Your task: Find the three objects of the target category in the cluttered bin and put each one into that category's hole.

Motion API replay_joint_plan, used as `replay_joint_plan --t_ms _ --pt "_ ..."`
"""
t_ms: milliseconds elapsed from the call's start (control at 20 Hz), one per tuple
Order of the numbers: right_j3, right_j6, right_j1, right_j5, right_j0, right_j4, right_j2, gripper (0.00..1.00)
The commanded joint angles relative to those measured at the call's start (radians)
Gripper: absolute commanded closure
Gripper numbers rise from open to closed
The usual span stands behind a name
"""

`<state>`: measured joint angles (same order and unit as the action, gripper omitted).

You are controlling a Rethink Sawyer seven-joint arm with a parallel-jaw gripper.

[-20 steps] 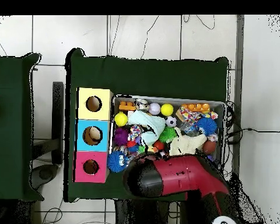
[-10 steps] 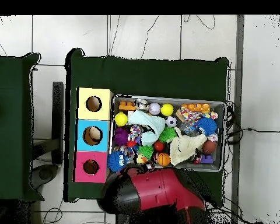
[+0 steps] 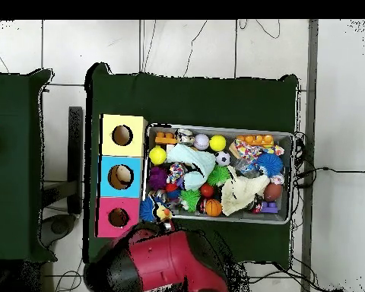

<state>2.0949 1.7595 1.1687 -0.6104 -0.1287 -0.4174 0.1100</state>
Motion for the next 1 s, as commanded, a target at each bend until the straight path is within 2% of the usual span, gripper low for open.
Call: replay_joint_plan --t_ms 50,300,600,850,1000 --pt "-0.033 0.373 -0.026 -0.116 0.131 0.043 -0.097 1.0" --pt "-0.064 0.448 -0.09 -0.075 0.217 0.042 -0.145 1.0" --pt "-0.082 0.499 -0.176 0.027 0.273 0.045 -0.186 1.0" --pt "-0.133 0.547 -0.231 0.048 0.324 0.038 -0.219 1.0" --pt "-0.179 0.586 -0.267 0.029 0.369 0.032 -0.247 1.0"
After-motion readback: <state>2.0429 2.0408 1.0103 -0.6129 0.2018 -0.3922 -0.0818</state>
